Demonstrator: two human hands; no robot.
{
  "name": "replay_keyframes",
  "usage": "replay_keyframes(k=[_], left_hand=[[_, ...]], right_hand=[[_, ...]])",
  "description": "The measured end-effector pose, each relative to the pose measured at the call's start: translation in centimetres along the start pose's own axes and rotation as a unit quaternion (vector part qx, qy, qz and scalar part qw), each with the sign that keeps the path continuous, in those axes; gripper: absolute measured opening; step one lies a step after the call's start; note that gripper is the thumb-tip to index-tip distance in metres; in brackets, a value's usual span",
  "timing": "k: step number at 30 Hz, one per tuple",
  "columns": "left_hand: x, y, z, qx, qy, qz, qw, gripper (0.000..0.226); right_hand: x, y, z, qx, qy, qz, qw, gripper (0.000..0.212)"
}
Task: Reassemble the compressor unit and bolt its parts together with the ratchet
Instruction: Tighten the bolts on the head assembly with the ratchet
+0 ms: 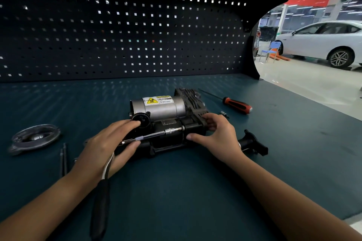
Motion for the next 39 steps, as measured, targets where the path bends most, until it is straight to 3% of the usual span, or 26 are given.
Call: replay_keyframes(k=[10, 12, 15, 17, 18, 20, 23, 25, 28, 32, 39], left_hand=[[0.0, 0.1, 0.6, -0.025, 0.008, 0.01, 1.0, 0.046], [0.0, 0.1, 0.6, -0.029, 0.007, 0.012, 0.999, 0.046], [0.0, 0.1, 0.9, -0.028, 0.004, 0.016, 0.999, 0.045], [0.0, 0.1, 0.8, -0.026, 0.006, 0.016, 1.0, 0.046], [0.0, 0.1, 0.8, -0.026, 0.008, 0.015, 1.0, 0.046], [0.1, 0.0, 0.7, -0.022, 0.011, 0.009, 1.0, 0.045], [0.0, -0.1, 0.6, -0.009, 0.002, 0.002, 1.0, 0.046], [-0.1, -0.2, 0.5, 0.011, -0.005, 0.002, 1.0, 0.047], [0.2, -0.9, 0.2, 0.068, -0.009, -0.007, 0.998, 0.048], [0.6, -1.9, -0.6, 0.14, 0.053, -0.004, 0.989, 0.051], [1.0, -2.4, -1.4, 0.135, 0.102, 0.002, 0.986, 0.04]], right_hand=[[-0.7, -0.2, 1.8, -0.05, -0.01, 0.051, 0.997, 0.074], [-0.8, -0.7, 2.4, -0.069, -0.009, 0.012, 0.998, 0.061], [-2.0, -0.8, 4.3, -0.036, -0.06, -0.083, 0.994, 0.017], [-2.9, 0.7, 5.3, 0.035, -0.022, -0.007, 0.999, 0.027], [-3.4, 1.8, 5.8, 0.095, 0.032, 0.076, 0.992, 0.038], [-3.9, 3.8, 6.9, 0.221, 0.156, 0.212, 0.939, 0.047], [-3.1, 5.2, 8.0, 0.35, 0.263, 0.236, 0.868, 0.048], [-2.3, 5.4, 8.4, 0.396, 0.292, 0.213, 0.844, 0.051], [-1.9, 5.6, 8.4, 0.386, 0.28, 0.177, 0.861, 0.054], [-1.5, 5.2, 8.1, 0.347, 0.217, 0.136, 0.903, 0.043], [-1.1, 4.8, 8.4, 0.284, 0.193, 0.142, 0.928, 0.045]])
Point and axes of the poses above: each hand's wrist, its own x-axis towards the middle knuckle, its own y-axis out of the palm, z = x × y, the point moved 2 cm from there along x, towards the middle knuckle, and after that the axes turned 6 degrees about z, right-handed, at the moved point
